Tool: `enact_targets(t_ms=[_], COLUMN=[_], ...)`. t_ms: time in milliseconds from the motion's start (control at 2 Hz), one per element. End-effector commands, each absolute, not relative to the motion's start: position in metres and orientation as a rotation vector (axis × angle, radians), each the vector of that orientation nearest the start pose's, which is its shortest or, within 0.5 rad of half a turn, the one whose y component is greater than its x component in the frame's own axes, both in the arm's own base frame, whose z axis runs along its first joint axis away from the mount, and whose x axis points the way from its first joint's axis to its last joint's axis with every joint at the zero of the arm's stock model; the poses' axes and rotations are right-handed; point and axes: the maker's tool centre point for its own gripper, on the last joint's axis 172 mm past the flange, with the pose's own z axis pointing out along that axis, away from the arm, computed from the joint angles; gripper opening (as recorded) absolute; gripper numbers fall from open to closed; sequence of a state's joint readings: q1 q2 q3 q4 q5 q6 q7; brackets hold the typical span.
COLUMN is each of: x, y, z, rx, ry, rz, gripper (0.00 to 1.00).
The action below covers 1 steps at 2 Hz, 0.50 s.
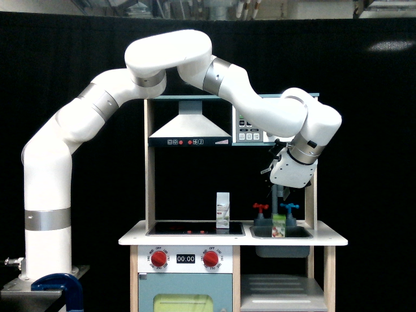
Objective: Put the green box into the sink
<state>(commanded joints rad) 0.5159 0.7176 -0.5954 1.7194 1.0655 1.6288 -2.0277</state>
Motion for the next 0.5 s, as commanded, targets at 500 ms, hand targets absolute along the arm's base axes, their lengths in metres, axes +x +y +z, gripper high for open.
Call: enact_targets(t_ms=[500], x=[0.49], y=[0.206], z=[0.186], rx=[-1.526], ry=[-1.831], rz=[-0.43], gripper=[1.0])
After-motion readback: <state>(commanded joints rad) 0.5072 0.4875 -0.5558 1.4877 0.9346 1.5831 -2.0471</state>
